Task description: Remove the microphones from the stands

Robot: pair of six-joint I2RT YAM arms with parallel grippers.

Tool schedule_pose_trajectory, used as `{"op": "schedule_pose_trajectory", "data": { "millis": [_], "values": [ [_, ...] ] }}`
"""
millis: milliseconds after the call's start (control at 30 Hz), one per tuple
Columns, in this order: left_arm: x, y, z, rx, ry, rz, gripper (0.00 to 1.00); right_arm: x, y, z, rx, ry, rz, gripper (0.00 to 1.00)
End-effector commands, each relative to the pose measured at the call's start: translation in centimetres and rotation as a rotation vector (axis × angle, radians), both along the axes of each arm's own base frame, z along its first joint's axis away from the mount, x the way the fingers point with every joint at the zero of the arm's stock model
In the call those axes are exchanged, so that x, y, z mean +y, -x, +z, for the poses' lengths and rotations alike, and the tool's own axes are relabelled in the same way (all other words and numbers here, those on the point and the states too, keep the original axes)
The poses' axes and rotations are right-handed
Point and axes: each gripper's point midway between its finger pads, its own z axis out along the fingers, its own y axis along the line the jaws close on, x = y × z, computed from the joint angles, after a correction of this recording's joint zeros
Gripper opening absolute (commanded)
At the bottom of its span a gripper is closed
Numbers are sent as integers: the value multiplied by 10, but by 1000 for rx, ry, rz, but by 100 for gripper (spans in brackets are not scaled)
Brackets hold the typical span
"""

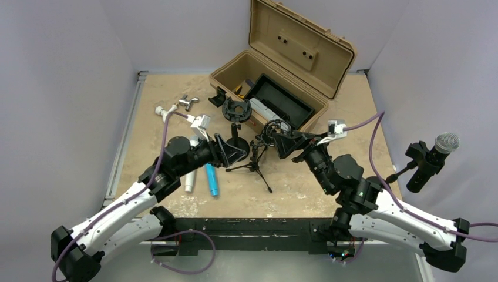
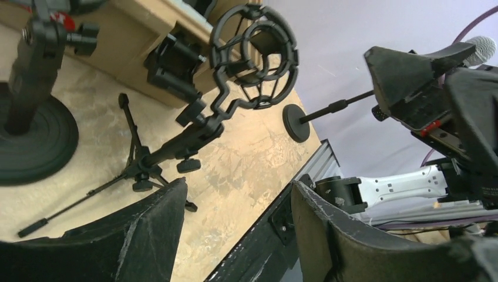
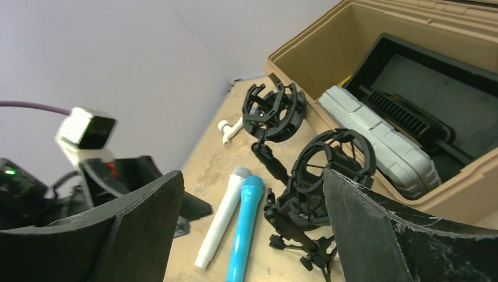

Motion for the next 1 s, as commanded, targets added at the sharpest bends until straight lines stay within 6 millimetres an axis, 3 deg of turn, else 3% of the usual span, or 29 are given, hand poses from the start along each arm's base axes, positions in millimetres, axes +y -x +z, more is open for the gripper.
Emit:
{"op": "schedule_pose_trajectory", "data": {
  "millis": [0, 133, 300, 367, 467, 600, 733, 867, 967],
  "values": [
    [8, -1, 37, -160, -124, -38, 64, -12, -7, 7, 12, 50, -74, 87],
    [30, -7, 83, -299, -225, 25, 64, -18, -15, -18, 113, 98, -147, 88],
    [68, -9, 127, -418, -349, 139, 65, -46, -24, -48, 274, 105, -372, 88],
    [78, -4, 144, -467, -367, 152, 65, -52, -27, -52, 301, 125, -435, 88],
    [92, 4, 160, -545, -404, 160, 65, -56, -33, -43, 283, 181, -497, 88],
    [110, 4, 158, -580, -446, 227, 66, -79, -42, -19, 242, 251, -658, 87],
    [115, 6, 144, -591, -433, 250, 66, -124, -58, 4, 222, 283, -867, 85],
    [112, 13, 140, -600, -410, 218, 67, -174, -78, 13, 221, 296, -1057, 83],
    [108, 19, 139, -605, -377, 191, 66, -199, -88, 3, 236, 287, -1171, 82]
  ]
}}
